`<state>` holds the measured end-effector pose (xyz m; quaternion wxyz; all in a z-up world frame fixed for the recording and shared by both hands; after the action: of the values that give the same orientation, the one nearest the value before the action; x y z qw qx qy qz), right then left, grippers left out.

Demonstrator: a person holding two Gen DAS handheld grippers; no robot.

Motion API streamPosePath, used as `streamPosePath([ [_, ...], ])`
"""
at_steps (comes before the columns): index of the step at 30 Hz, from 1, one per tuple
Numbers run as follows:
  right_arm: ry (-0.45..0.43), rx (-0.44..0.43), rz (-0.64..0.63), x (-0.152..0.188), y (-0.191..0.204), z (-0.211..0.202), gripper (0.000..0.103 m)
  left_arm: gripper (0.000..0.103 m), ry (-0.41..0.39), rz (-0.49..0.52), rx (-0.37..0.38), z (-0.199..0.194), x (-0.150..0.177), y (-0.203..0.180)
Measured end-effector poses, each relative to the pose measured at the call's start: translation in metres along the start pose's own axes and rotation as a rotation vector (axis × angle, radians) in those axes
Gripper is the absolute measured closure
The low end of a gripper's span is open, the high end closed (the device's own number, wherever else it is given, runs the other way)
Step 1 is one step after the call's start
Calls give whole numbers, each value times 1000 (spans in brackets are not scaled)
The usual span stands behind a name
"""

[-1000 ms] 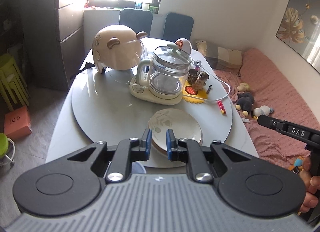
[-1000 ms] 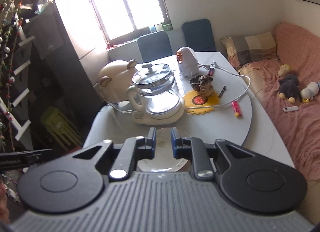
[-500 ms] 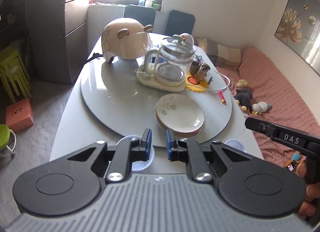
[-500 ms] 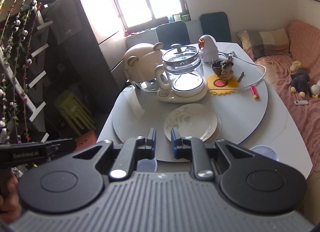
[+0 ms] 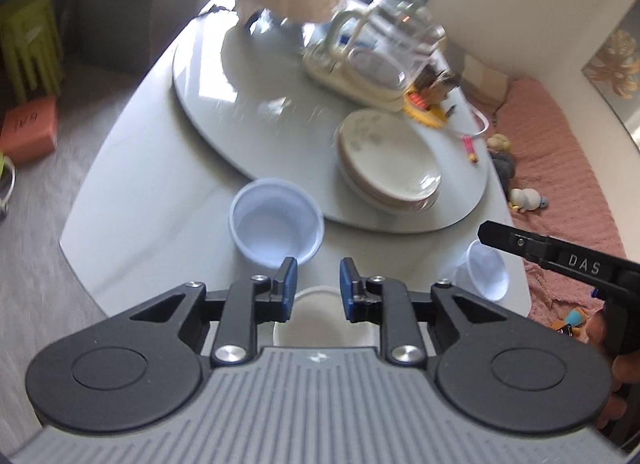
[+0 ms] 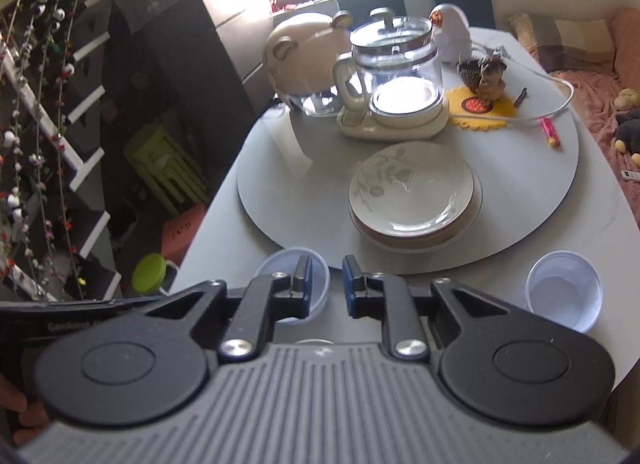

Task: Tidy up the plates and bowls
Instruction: 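Move both grippers to the rim of the white ceramic bowl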

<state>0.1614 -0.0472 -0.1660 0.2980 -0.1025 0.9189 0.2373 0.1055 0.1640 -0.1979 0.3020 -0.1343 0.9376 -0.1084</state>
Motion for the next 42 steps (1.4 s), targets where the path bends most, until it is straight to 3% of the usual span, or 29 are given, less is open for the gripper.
streamPosePath([
  [2,51,-3,-6,5,-2,9,83,63,10,-49,-27,11,5,9],
  [6,159,-19,-45,19,2,28,80,59,35,-117,-39,33,18,23],
  [11,290,-50,-7,37,1,53,57,59,114,-189,-33,69,37,30],
  [15,351,-44,-17,53,-4,72,57,59,171,-220,-18,91,53,27],
  [25,452,-4,20,85,-29,104,58,59,285,-206,-89,136,74,24],
  [29,485,2,44,91,-38,115,58,59,297,-221,-102,147,78,23],
  [32,504,9,31,91,-41,120,67,59,302,-225,-119,152,76,19],
  [42,535,-5,-50,92,-40,137,72,59,302,-256,-166,162,82,19],
])
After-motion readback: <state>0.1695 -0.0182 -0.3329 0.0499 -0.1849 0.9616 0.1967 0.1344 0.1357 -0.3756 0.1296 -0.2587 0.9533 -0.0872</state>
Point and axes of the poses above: each gripper's, at about its wrist camera, not at the fingertips, and z roughly the way its jaws point, y to its left, x to its underside, the point moved 9 cm from there along z, roughly the way its jaws point, and after that the axes turned 6 degrees about z, right-handed, at the moved point
